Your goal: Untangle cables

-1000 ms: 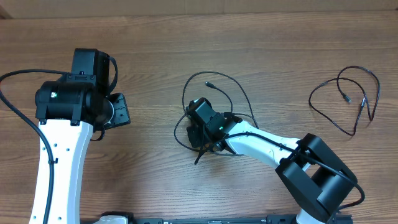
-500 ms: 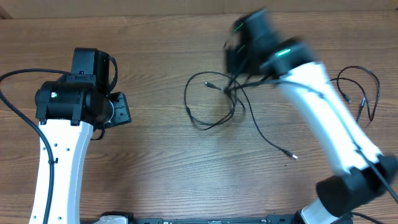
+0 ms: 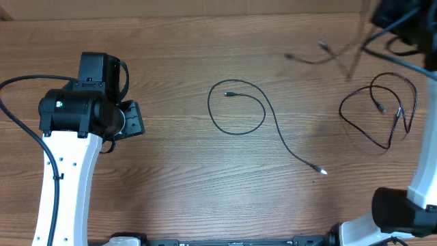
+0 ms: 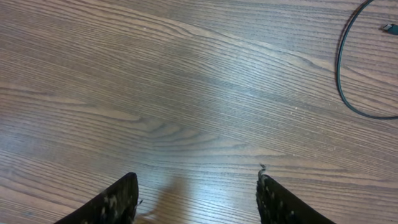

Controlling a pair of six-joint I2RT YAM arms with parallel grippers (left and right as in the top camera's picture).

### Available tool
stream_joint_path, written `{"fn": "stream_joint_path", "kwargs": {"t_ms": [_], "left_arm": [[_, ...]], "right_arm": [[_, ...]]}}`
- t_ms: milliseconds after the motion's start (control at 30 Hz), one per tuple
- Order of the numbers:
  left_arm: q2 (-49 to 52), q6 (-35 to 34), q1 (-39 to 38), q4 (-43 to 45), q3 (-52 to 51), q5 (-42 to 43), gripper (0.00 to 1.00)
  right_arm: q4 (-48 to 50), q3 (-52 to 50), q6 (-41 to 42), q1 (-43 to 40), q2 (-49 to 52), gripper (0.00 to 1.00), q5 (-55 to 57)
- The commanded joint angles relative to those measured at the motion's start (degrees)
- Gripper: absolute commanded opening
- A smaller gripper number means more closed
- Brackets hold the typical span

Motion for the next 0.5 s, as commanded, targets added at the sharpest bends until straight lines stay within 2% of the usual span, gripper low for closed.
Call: {"fn": "stream_joint_path", "kwargs": {"t_ms": [0, 200, 233, 267, 300, 400, 467], "left_arm": [[-0.5, -1.2, 0.2, 0.8, -0.1, 1.7, 0.62], [-0.5, -1.2, 0.2, 3.1, -0.1, 4.9, 0.68], [-0.5, -1.2, 0.2, 3.4, -0.1, 5.2, 0.68], [-0.5, -1.2, 0.2, 3.7, -0.1, 5.6, 0.69], [-0.5, -1.2, 0.2, 3.8, -0.1, 5.8, 0.69], [-0.5, -1.2, 0.2, 4.1, -0.1, 6.0, 0.70], [-0.5, -1.2, 0.2, 4.3, -0.2, 6.0, 0.70]], "right_arm": [[-1.8, 0.1, -0.4, -4.2, 0.5, 0.06, 1.9], [-8.6, 0.1, -0.4, -10.4, 5.0, 0.06, 7.2], [-9.4, 0.1, -0.4, -11.0, 5.7, 0.11, 7.4], [-10.3, 0.1, -0.4, -11.5, 6.5, 0.29, 7.4], [-11.2, 0.1, -0.4, -11.8, 7.2, 0.42, 7.3], [-13.3, 0.1, 0.0, -12.1, 8.9, 0.61, 5.2], [-14.6, 0.1, -0.7, -11.9, 9.6, 0.75, -0.5]]}}
